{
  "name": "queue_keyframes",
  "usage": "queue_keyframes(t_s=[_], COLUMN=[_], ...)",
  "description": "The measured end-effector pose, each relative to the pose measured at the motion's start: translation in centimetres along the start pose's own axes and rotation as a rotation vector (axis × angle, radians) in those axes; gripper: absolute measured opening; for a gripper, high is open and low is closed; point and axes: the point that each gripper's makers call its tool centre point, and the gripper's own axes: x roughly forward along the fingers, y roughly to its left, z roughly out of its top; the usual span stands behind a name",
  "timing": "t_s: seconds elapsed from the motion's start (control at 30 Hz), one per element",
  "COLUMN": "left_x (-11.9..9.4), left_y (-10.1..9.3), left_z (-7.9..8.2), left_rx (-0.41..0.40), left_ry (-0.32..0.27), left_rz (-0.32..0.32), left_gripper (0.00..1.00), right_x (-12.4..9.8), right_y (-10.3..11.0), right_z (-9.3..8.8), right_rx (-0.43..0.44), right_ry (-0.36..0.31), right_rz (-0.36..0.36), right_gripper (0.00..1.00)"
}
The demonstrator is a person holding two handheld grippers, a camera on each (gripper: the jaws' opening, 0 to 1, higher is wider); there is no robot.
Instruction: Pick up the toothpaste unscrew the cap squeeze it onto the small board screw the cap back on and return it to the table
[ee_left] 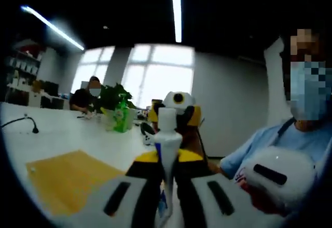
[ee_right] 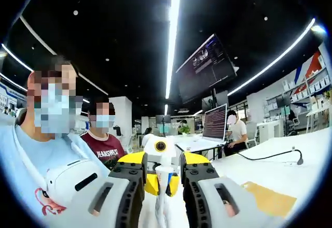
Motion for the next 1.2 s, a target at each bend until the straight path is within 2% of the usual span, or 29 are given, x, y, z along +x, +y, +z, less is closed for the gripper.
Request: queue_keyframes(t_s=[0.13, 0.23, 0.3, 0.47, 0.6, 0.67, 0.77, 0.8, 0.9, 1.0, 1.07, 1.13, 1.2], left_x=[0.4, 0.6, 0.6, 0.7, 0.6, 0.4, 0.3, 0.2, 0.1, -0.1, -0.2, -0.3, -0.3], left_y=[-0.7, -1.2, -1.3, -2.0, -1.9, -1.8, -1.5, -1.0, -0.3, -0.3, 0.0, 0.6, 0.6], left_z=[-0.5, -0.7, -0.7, -1.0, -0.9, -0.9, -1.1, -1.1, -0.7, -0.5, -0.2, 0.0, 0.1], left_rx=[-0.007, -0.009, -0.016, -0.008, 0.002, -0.003, 0.018, 0.033, 0.035, 0.031, 0.023, 0.057, 0.123], left_ry=[0.015, 0.021, 0.017, 0.029, 0.032, 0.032, 0.047, 0.048, 0.038, 0.037, 0.029, 0.025, 0.027], left_rz=[-0.039, -0.056, -0.059, -0.072, -0.075, -0.076, -0.046, -0.013, 0.027, 0.032, 0.067, 0.122, 0.140], left_gripper=[0.08, 0.08, 0.08, 0.08, 0.08, 0.08, 0.08, 0.08, 0.08, 0.08, 0.08, 0.08, 0.08], right_x=[0.8, 0.9, 0.8, 1.0, 1.3, 1.4, 1.5, 1.5, 1.6, 1.8, 1.9, 2.0, 2.1], right_y=[1.0, 1.7, 1.8, 1.6, 1.9, 1.9, 1.5, 1.2, 0.9, 0.9, 0.5, 0.2, 0.3], right_z=[-0.3, -0.4, -0.5, -1.5, -2.2, -2.2, -2.6, -2.7, -2.4, -2.2, -2.1, -2.0, -1.9], right_rx=[0.091, 0.143, 0.144, 0.144, 0.143, 0.142, 0.133, 0.120, 0.102, 0.083, 0.076, 0.052, 0.021], right_ry=[-0.027, -0.049, -0.056, -0.016, 0.008, 0.001, 0.034, 0.040, 0.029, 0.024, 0.020, 0.019, 0.031], right_rz=[0.079, 0.137, 0.144, 0.125, 0.140, 0.139, 0.099, 0.077, 0.032, -0.001, -0.039, -0.083, -0.109], right_gripper=[0.25, 0.18, 0.17, 0.17, 0.09, 0.09, 0.09, 0.09, 0.09, 0.08, 0.08, 0.08, 0.08])
